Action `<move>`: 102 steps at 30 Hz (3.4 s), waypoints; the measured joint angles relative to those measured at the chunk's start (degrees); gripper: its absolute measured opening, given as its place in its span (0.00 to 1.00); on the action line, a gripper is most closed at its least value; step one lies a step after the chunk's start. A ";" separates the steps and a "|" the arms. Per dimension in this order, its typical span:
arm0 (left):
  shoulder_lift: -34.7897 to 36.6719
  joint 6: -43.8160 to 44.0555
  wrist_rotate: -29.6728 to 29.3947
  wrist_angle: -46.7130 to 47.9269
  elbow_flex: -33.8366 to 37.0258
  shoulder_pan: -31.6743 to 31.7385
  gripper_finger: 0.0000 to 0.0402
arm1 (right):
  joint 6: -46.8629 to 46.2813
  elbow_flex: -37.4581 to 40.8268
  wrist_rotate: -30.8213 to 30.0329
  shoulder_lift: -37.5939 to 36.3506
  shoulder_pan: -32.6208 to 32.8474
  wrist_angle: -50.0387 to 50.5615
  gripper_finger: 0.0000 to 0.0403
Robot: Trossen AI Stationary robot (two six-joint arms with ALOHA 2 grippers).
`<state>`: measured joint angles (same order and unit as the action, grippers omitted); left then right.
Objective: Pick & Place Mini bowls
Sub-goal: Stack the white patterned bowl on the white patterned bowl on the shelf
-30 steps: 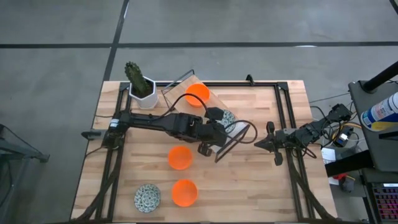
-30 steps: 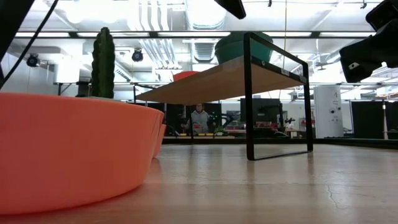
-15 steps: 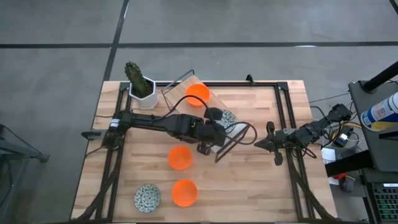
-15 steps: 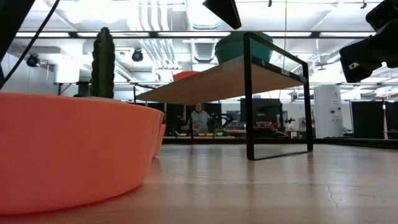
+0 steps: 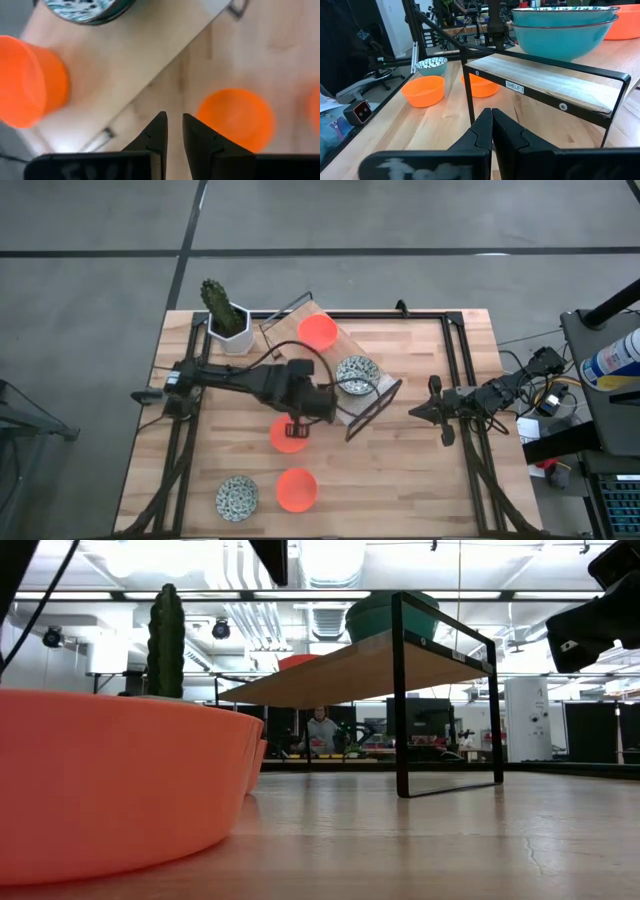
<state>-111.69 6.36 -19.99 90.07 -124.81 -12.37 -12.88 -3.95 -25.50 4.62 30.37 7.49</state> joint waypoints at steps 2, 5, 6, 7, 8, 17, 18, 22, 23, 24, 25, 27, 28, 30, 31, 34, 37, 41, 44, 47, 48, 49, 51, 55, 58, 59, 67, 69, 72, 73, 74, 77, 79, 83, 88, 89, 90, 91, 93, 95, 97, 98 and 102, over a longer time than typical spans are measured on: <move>1.55 3.52 3.45 -0.58 2.29 -1.65 0.13 | -0.01 0.00 0.00 0.00 0.00 0.02 0.02; 3.46 5.74 10.79 -0.51 5.74 -4.13 0.13 | 0.00 0.00 0.00 0.00 0.00 0.01 0.02; 4.16 7.26 11.32 -0.28 7.24 -5.05 0.13 | 0.00 0.00 0.00 0.00 0.00 0.00 0.02; 4.75 9.03 11.14 -0.21 8.90 -5.87 0.13 | 0.00 0.00 0.00 0.02 -0.02 0.00 0.02; 5.33 10.60 10.95 -0.44 10.53 -6.62 0.13 | 0.00 0.00 0.00 0.02 0.00 0.00 0.02; 10.41 22.75 12.01 -1.63 27.61 -13.29 0.13 | 0.00 0.00 0.00 0.04 -0.02 0.00 0.02; 10.97 24.33 12.62 -2.04 29.49 -13.86 0.13 | 0.00 0.00 0.00 0.04 -0.02 0.00 0.02; 12.41 30.30 16.82 -4.60 35.05 -16.46 0.17 | 0.00 0.00 0.00 0.04 -0.01 0.00 0.02; 12.57 31.89 17.83 -5.55 35.98 -17.10 0.19 | 0.00 0.00 0.00 0.04 0.00 0.00 0.02; 12.73 33.87 18.54 -6.55 36.71 -17.80 0.21 | 0.00 0.00 0.00 0.02 -0.02 0.00 0.02; 12.87 36.15 19.05 -7.46 37.24 -18.45 0.23 | 0.00 0.00 0.00 0.02 0.00 0.00 0.02; 12.97 40.14 20.94 -9.03 38.03 -19.90 0.26 | 0.00 0.00 0.00 0.04 0.00 0.00 0.02; 12.97 41.87 22.35 -10.32 38.34 -20.74 0.28 | 0.00 0.00 0.00 0.04 0.00 0.00 0.02; 12.97 45.24 24.54 -14.13 38.96 -23.14 0.29 | 0.00 0.00 0.00 0.04 -0.01 0.00 0.02; 12.97 46.52 25.05 -15.57 39.06 -24.67 0.30 | 0.00 0.00 0.00 0.04 -0.02 0.00 0.02; 13.06 51.40 25.30 -20.67 39.58 -28.93 0.30 | 0.00 0.00 0.00 0.04 -0.01 0.00 0.02; 13.06 57.04 25.18 -27.15 40.10 -31.98 0.30 | 0.00 0.00 0.00 0.04 0.00 0.00 0.02; 12.98 63.16 23.13 -34.04 40.75 -35.15 0.30 | 0.00 0.00 0.00 0.04 -0.01 0.00 0.02; 12.28 64.19 20.49 -36.07 40.73 -37.35 0.30 | 0.00 0.00 0.00 0.04 -0.01 0.00 0.02; 11.46 66.13 18.52 -35.89 40.75 -39.10 0.30 | 0.00 0.00 0.00 0.02 0.00 0.00 0.02; 11.31 66.71 18.01 -36.00 40.75 -39.62 0.30 | 0.00 0.00 0.00 0.04 0.00 0.00 0.02; 11.15 67.05 17.63 -36.00 40.75 -40.17 0.30 | 0.00 0.00 0.00 0.02 -0.02 0.00 0.02; 10.60 67.34 16.34 -36.05 40.75 -41.20 0.30 | 0.00 0.00 0.00 0.03 -0.01 0.00 0.02; 9.09 67.88 15.53 -36.02 40.75 -42.43 0.30 | 0.00 0.00 0.00 0.02 0.00 0.00 0.02; 7.82 67.88 13.96 -36.02 40.75 -42.78 0.30 | 0.00 0.00 0.00 0.02 0.00 0.00 0.02; 7.42 67.88 13.82 -36.04 40.75 -42.86 0.30 | 0.00 0.00 0.00 0.03 0.00 -0.01 0.02; 5.27 67.68 13.79 -35.07 40.75 -43.35 0.30 | 0.00 0.00 0.00 0.04 -0.02 0.00 0.02; 5.04 67.51 13.40 -34.27 40.75 -43.35 0.30 | 0.00 0.00 0.00 0.02 -0.02 0.00 0.02; 4.49 67.18 12.72 -33.49 40.91 -43.37 0.30 | 0.00 0.00 0.00 0.02 -0.01 0.00 0.02; 4.47 67.03 12.60 -33.70 41.05 -43.37 0.30 | 0.00 0.00 0.00 0.02 -0.01 0.00 0.02; 4.47 67.02 12.54 -34.07 41.35 -43.37 0.30 | 0.00 0.00 0.00 0.02 -0.01 0.00 0.02; 4.47 67.09 12.54 -34.55 42.41 -43.47 0.30 | 0.00 0.00 0.00 0.02 -0.01 0.00 0.02; 4.47 67.09 12.54 -35.28 43.29 -43.47 0.30 | 0.00 0.00 0.00 0.02 -0.02 -0.03 0.02; 4.47 67.81 12.59 -35.66 44.94 -43.46 0.30 | 0.00 0.00 0.00 0.04 -0.01 0.00 0.02; 4.47 68.20 12.77 -35.50 45.93 -43.46 0.29 | 0.00 0.00 0.00 0.04 0.00 0.00 0.02; 4.47 68.01 12.87 -35.48 46.12 -43.46 0.28 | 0.00 0.00 0.00 0.03 -0.01 0.00 0.02; 4.47 67.58 12.89 -35.39 46.26 -43.46 0.27 | 0.00 0.00 0.00 0.03 -0.01 0.00 0.02; 4.47 67.16 12.90 -35.41 46.36 -43.46 0.24 | 0.00 0.00 0.00 0.02 0.00 0.00 0.02; 4.47 67.01 12.89 -35.21 46.48 -43.46 0.18 | 0.00 0.00 0.00 0.03 -0.01 0.00 0.02; 4.48 66.47 12.89 -34.54 46.52 -43.46 0.09 | 0.00 0.00 0.00 0.02 0.00 0.00 0.02; 4.80 65.64 12.28 -33.28 46.46 -43.51 0.04 | 0.00 0.00 0.00 0.02 0.00 0.00 0.02; 4.93 65.49 12.15 -32.93 46.46 -43.48 0.03 | 0.00 0.00 0.00 0.02 -0.02 0.00 0.02; 4.93 65.27 12.12 -31.38 45.81 -43.37 0.03 | 0.00 0.00 0.00 0.02 -0.02 -0.03 0.02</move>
<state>-106.76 71.63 -7.87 58.69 -79.00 -55.75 -12.88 -3.95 -25.50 4.64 30.35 7.46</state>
